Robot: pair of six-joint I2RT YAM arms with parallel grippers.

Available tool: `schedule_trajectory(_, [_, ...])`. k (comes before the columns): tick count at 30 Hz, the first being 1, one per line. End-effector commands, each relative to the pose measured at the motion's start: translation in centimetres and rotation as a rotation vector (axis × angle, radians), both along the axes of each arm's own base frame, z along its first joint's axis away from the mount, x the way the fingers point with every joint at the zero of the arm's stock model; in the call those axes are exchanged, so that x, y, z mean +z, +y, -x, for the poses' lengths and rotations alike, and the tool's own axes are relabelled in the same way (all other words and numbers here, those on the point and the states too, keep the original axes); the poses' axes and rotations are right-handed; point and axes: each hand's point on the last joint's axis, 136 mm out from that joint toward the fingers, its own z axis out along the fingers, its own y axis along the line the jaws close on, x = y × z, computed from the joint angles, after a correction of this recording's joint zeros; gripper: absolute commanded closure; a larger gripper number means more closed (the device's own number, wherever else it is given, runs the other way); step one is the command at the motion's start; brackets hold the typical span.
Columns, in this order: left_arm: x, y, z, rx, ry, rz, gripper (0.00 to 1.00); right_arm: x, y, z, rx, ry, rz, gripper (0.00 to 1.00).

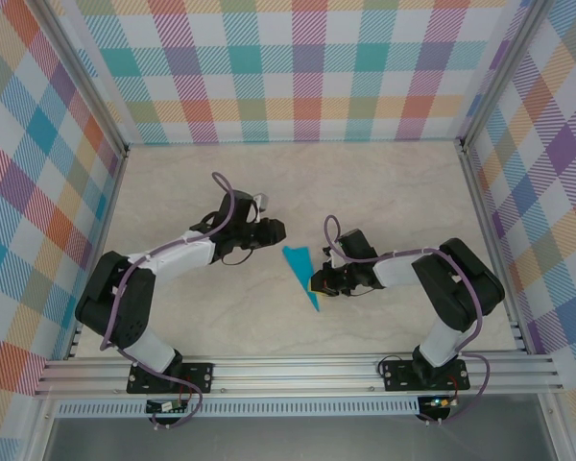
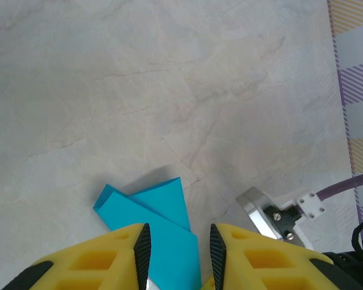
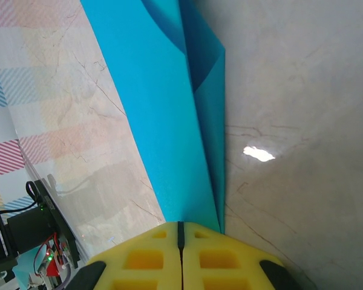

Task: Fold a paper plane with a square sheet of paper (pick it up from the middle)
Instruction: Fold the wing for the fifth time at the center of the table.

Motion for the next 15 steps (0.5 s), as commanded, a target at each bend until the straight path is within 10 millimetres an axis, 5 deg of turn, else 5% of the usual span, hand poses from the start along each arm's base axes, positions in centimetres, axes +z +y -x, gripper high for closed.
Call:
schedule_trajectory(1, [0.1,-0.6,1.4,-0.002,0.018,0.021,0.66,-5.1,-4.5,4.5,-0.054,0.211,0.238,0.94])
schedule_trajectory(15, [0.0,-3.8,3.3,-0.028,0.031,0.064,0.65,-4.9,-4.6,4.4,-0.083,0.213,0.232,0.94])
